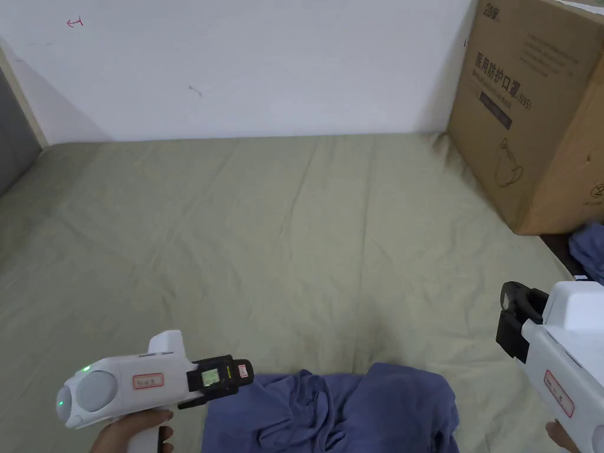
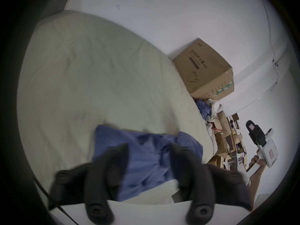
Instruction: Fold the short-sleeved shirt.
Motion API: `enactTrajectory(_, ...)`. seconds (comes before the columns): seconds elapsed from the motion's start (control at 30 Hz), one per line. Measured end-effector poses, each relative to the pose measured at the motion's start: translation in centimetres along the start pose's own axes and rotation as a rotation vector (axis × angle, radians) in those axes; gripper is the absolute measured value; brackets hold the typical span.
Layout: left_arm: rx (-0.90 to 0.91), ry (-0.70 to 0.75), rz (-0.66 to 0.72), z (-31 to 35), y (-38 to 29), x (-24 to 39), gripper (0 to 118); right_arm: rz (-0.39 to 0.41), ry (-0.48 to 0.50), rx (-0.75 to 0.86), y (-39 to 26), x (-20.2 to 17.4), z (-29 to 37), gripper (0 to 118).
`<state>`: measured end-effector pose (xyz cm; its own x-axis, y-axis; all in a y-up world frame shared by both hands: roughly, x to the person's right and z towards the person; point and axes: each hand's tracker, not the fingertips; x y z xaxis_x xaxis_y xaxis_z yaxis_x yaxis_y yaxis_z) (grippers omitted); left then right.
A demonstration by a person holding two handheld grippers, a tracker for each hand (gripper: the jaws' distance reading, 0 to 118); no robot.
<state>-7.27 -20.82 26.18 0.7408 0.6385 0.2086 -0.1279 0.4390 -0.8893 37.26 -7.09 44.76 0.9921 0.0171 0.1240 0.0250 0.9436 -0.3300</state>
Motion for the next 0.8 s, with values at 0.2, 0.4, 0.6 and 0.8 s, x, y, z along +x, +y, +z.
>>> enactTrajectory(0.2, -0.059, 0.035, 0.051, -1.3, -1.3, -4.8, 106, 0.02, 0.0, -0.015, -0.2, -0.3, -0.2, 0)
enactTrajectory(0.4, -0.114, -0.001, 0.115, -3.6, -2.0, -6.8, 77, 0.032, -0.011, -0.028, -0.4, -0.3, -0.4, 0)
enactTrajectory(0.6, -0.141, 0.045, 0.034, -5.5, -2.3, -5.1, 19, 0.036, -0.017, -0.038, -0.6, -0.1, -0.7, 0)
enactTrajectory(0.8, -0.099, 0.064, -0.079, -3.2, -2.0, -2.8, 13, 0.042, -0.018, -0.035, -0.3, 0.0, -0.9, 0)
